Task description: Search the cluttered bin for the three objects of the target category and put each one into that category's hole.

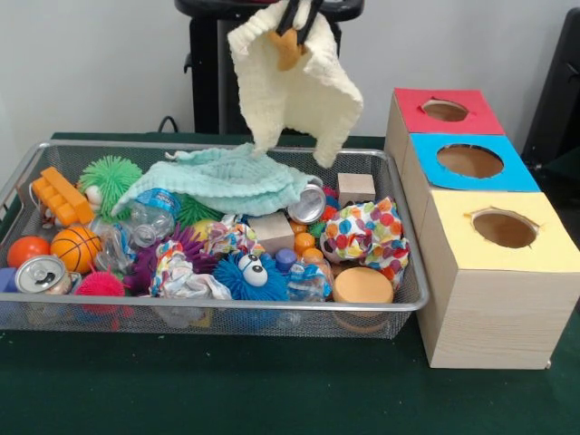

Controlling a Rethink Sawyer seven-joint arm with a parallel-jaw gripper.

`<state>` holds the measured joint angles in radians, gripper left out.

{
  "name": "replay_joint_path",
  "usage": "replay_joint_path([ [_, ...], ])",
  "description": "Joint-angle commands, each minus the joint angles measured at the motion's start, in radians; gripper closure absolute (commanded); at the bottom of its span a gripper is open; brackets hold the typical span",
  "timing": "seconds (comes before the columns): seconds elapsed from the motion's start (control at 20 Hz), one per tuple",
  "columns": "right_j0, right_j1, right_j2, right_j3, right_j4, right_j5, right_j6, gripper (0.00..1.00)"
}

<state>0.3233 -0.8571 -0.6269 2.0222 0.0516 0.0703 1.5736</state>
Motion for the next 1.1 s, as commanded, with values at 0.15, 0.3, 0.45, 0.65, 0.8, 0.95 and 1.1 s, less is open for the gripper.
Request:
replay_joint_path([
  [0.15, -0.04, 0.0, 0.012, -0.006, 0.019, 0.044, 0.192, 1.0],
  [0.3, -0.097, 0.023, 0.07, -0.004, 0.006, -0.039, 0.195, 1.0],
  [0.45, -0.182, -0.003, 0.162, 0.014, -0.043, -0.152, 0.194, 1.0],
  [0.65, -0.245, -0.02, 0.235, 0.031, -0.109, -0.271, 0.203, 0.0],
  [0.8, -0.249, -0.006, 0.252, 0.032, -0.097, -0.321, 0.232, 0.0],
  [0.95, -0.236, 0.002, 0.244, 0.04, -0.073, -0.335, 0.239, 0.0],
  [1.1, -0.223, 0.01, 0.233, 0.043, -0.051, -0.346, 0.236, 0.0],
])
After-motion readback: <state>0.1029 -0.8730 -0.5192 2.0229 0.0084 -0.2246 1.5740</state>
